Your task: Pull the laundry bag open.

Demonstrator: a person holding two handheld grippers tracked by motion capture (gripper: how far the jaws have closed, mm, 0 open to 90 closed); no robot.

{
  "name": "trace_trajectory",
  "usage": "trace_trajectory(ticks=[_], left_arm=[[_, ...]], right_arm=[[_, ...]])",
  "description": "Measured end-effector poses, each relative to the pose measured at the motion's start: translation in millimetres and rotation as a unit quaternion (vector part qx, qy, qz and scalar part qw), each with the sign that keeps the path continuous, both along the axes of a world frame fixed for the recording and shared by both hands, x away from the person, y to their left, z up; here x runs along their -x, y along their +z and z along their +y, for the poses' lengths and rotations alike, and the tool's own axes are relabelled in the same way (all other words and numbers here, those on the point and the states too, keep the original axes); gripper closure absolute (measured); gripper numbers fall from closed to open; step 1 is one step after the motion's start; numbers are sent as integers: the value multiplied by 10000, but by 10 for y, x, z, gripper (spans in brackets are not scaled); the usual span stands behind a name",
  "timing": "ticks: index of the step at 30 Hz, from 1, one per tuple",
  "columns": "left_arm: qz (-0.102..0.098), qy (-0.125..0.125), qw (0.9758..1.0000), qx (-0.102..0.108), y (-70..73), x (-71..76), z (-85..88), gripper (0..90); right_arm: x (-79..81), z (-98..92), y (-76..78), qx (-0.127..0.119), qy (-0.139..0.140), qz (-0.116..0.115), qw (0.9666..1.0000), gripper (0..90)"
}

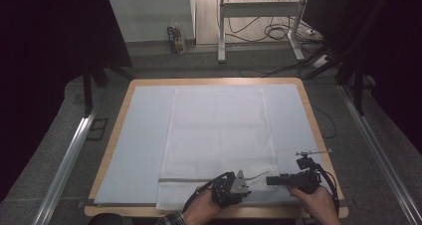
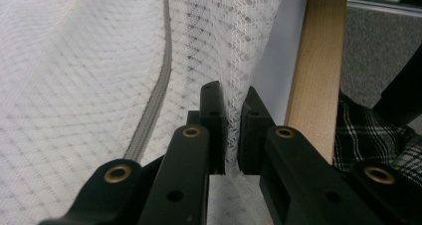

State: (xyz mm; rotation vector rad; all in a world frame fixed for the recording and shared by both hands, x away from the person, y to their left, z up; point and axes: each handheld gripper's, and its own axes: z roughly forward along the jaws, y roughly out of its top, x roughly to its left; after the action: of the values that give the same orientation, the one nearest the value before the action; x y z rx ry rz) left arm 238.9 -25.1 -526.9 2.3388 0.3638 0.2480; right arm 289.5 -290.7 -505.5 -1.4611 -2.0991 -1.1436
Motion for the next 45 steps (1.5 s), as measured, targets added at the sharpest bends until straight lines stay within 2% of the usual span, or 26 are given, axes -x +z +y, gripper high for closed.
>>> trace_trajectory(ticks=[3, 4, 6, 8, 9, 10, 12, 13, 14, 15, 16, 17, 20, 21, 22, 29, 31, 32, 34, 35, 36, 37, 38, 39, 41, 45], left_arm=[[5, -12, 10000, 6, -4, 0, -2, 831], [49, -15, 10000, 31, -8, -8, 0, 821], [79, -53, 9999, 44, -5, -21, 11, 809], [323, -145, 9991, 251, 3, -45, 30, 712], [323, -145, 9991, 251, 3, -45, 30, 685], [526, -309, 9976, 323, 27, -74, 65, 634], [565, -330, 9972, 373, 39, -82, 87, 529], [620, -386, 9966, 370, 57, -94, 110, 529], [623, -392, 9965, 403, 94, -112, 166, 427], [623, -392, 9965, 403, 94, -112, 166, 399], [703, -438, 9955, 468, 135, -142, 225, 353], [703, -438, 9955, 468, 135, -142, 225, 328], [683, -401, 9955, 523, 217, -207, 314, 258], [683, -401, 9955, 523, 217, -207, 314, 249], [655, -343, 9959, 526, 249, -249, 329, 234], [555, -128, 9971, 505, 275, -435, 326, 240], [546, -84, 9974, 469, 278, -518, 322, 240], [546, -84, 9974, 469, 278, -518, 322, 240], [617, -64, 9965, 553, 290, -583, 322, 231], [617, -64, 9965, 553, 290, -583, 322, 229], [646, -54, 9958, 649, 302, -617, 314, 223], [646, -54, 9958, 649, 302, -617, 314, 217], [633, -44, 9954, 714, 324, -638, 306, 212], [633, -44, 9954, 714, 324, -638, 306, 211], [596, -61, 9955, 731, 356, -656, 299, 210], [540, -68, 9957, 746, 402, -676, 268, 219]], right_arm=[[-25, -3, -13, 78, -9, 44, 10000, 315], [-36, 1, -24, 161, -1, 58, 9999, 431], [-36, 3, -28, 207, 14, 43, 9998, 488], [-22, -6, -35, 196, 61, -16, 9998, 694], [-15, -14, -32, 184, 84, -64, 9998, 740], [-5, -20, -26, 197, 99, -136, 9997, 779], [19, -23, -6, 295, 158, -293, 9990, 819], [19, -23, -6, 295, 158, -293, 9990, 819], [42, -12, 8, 448, 236, -488, 9975, 832], [42, -12, 8, 448, 236, -488, 9975, 832], [71, 12, 29, 663, 360, -732, 9945, 837], [71, 12, 29, 663, 360, -732, 9945, 837], [126, 65, 77, 1085, 598, -1264, 9842, 841], [126, 65, 77, 1085, 598, -1264, 9842, 841], [145, 82, 94, 1196, 669, -1429, 9802, 842], [167, 78, 77, 1271, 866, -1782, 9719, 842], [177, 73, 72, 1309, 967, -2000, 9662, 842], [177, 73, 72, 1309, 967, -2000, 9662, 842], [187, 75, 63, 1356, 1098, -2247, 9587, 841], [187, 75, 63, 1356, 1098, -2247, 9587, 841], [193, 79, 61, 1390, 1149, -2387, 9542, 840], [193, 79, 61, 1390, 1149, -2387, 9542, 840], [206, 90, 65, 1412, 1158, -2517, 9504, 839], [206, 90, 65, 1412, 1158, -2517, 9504, 839], [223, 107, 81, 1465, 1155, -2622, 9468, 839], [232, 120, 77, 1533, 1126, -2617, 9462, 839]])
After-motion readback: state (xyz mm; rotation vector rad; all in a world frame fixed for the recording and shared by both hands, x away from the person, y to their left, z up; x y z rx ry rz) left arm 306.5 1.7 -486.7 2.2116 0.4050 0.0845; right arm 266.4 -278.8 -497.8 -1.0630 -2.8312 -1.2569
